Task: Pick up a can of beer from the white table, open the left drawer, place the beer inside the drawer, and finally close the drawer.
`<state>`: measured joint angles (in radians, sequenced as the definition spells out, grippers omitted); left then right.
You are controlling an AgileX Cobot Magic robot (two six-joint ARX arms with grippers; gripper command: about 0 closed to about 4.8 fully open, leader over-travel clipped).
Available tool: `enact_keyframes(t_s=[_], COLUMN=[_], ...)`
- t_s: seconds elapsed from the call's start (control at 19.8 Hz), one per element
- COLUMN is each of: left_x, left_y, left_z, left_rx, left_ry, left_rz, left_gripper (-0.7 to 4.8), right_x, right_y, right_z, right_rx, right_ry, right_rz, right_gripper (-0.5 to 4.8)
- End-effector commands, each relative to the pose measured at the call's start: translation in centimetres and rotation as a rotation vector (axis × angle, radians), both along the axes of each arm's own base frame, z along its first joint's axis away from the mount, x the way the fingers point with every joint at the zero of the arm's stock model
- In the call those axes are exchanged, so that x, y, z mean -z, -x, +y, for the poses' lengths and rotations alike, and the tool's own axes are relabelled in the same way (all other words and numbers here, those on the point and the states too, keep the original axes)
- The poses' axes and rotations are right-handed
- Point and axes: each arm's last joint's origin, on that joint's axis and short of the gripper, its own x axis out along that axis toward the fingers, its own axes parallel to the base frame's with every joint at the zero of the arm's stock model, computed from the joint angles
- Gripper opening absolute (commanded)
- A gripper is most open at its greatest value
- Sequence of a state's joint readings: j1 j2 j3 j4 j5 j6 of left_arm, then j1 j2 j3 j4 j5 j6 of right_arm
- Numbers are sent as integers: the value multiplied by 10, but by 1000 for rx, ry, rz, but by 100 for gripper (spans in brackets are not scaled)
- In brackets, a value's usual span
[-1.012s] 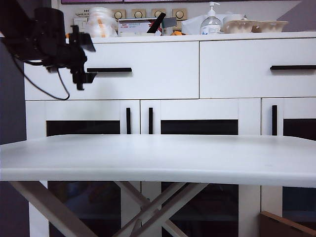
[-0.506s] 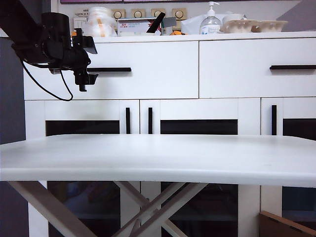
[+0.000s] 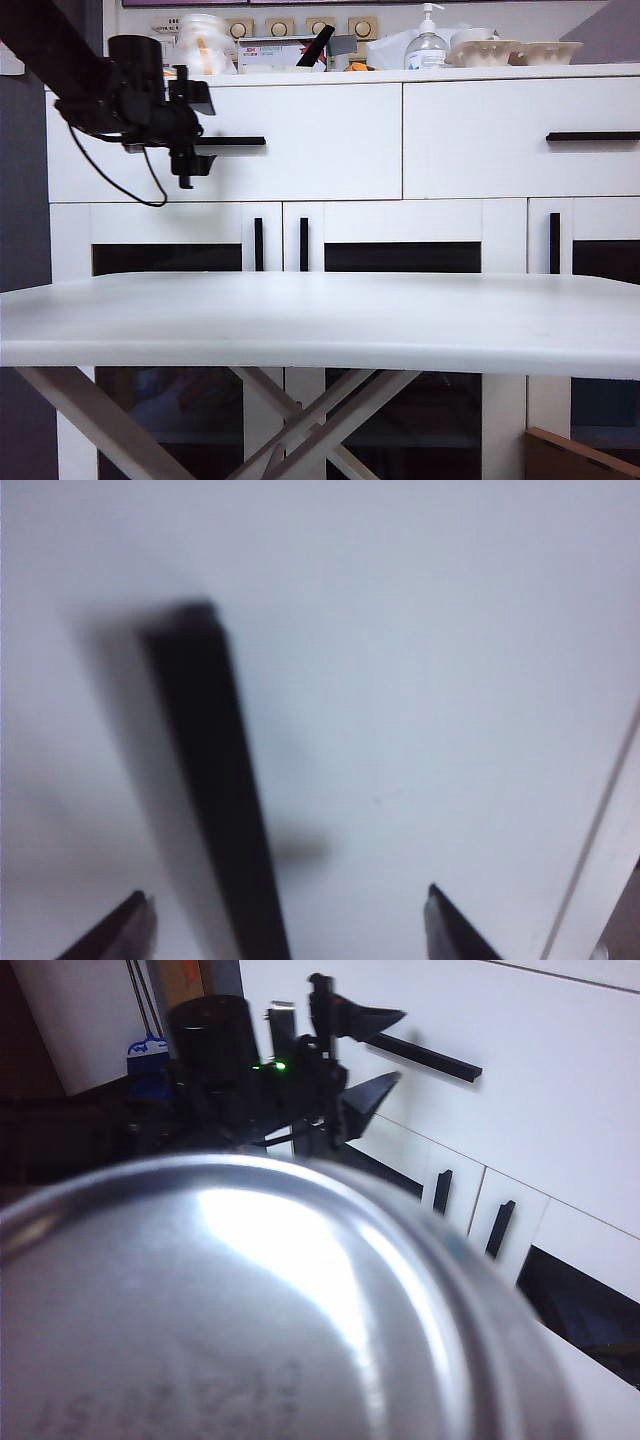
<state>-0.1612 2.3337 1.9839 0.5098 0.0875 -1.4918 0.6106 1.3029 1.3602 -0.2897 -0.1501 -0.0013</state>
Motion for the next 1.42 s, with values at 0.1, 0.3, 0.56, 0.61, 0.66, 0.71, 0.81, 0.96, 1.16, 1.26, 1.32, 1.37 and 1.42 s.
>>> enact_keyframes(t_s=[0.1,0.3,0.56,0.61,0.66,0.71,0.81,0.96,1.16,1.26,1.32,1.37,1.42], left_x=[-1,0,7,6,6,5,4,4,2,1,-2,-3,-6], left_y=[-7,-15,-20,-20,-20,-20,-20,-20,-19,-19,-18,-18,-17], left_z=[-4,-5,-6,-6,-6,-6,-6,-6,-7,-8,-8,-8,-8], left_rx=[1,-4,-14,-14,-14,-11,-3,0,13,36,51,55,54], left_ry=[-16,-16,-24,-33,-46,-47,-48,-58,-111,-113,-112,-110,-107], left_rz=[-7,-9,22,18,8,1,-6,-15,-49,-67,-94,-115,-135], left_gripper=[355,355,309,221,137,51,-7,-7,-7,-7,-7,-7,-7], right_x=[-13,-13,-13,-13,-13,-13,-14,-15,-15,-15,-15,-15,-15], right_y=[3,3,3,3,2,2,2,2,2,2,1,1,1], right_z=[-2,-2,-2,-2,-2,-2,-2,-2,-2,-2,-2,-3,-3], right_rx=[-2,-1,-1,-1,5,19,21,22,22,24,37,51,73], right_ry=[-50,-49,-49,-50,-49,-48,-52,-59,-58,-58,-56,-54,-51], right_rz=[-69,-70,-70,-70,-71,-74,-80,-90,-90,-89,-91,-93,-95], right_gripper=[129,129,129,129,129,129,129,129,129,129,129,129,129])
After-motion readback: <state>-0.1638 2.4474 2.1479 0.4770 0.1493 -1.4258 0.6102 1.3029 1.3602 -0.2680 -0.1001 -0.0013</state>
